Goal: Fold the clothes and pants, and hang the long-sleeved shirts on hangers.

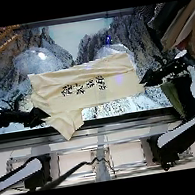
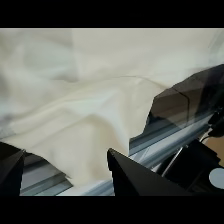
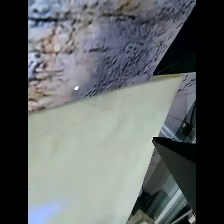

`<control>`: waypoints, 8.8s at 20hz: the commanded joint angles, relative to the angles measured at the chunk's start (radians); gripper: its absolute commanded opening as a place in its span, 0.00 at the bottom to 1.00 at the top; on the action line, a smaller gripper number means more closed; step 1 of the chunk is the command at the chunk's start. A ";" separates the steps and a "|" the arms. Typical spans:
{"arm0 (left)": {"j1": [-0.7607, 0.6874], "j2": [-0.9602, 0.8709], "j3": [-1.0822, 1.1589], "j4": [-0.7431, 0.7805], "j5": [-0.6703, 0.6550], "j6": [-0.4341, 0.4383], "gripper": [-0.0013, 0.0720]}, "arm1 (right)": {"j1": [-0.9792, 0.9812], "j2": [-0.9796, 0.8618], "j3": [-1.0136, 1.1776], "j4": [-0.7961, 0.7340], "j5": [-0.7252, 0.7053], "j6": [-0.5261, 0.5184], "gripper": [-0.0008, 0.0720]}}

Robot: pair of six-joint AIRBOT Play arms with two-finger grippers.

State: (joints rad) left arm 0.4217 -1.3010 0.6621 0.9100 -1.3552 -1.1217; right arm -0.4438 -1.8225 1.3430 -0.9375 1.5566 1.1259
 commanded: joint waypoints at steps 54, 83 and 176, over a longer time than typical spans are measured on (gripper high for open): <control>-0.012 -0.463 0.433 -0.928 0.258 0.184 0.09 | 0.250 -0.169 0.379 0.204 -0.615 -0.054 0.16; -0.418 -0.319 0.443 -0.180 0.382 0.074 0.02 | 0.187 0.217 0.487 -0.281 -0.092 0.179 0.03; -0.117 0.365 0.668 0.730 0.358 -0.417 0.03 | 0.124 0.614 -0.183 -0.224 -0.267 0.095 0.03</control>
State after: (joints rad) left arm 0.3031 -0.9817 1.3289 1.6066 -1.1908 -1.4734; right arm -0.5964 -1.2083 1.1992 -0.9726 1.4490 1.2358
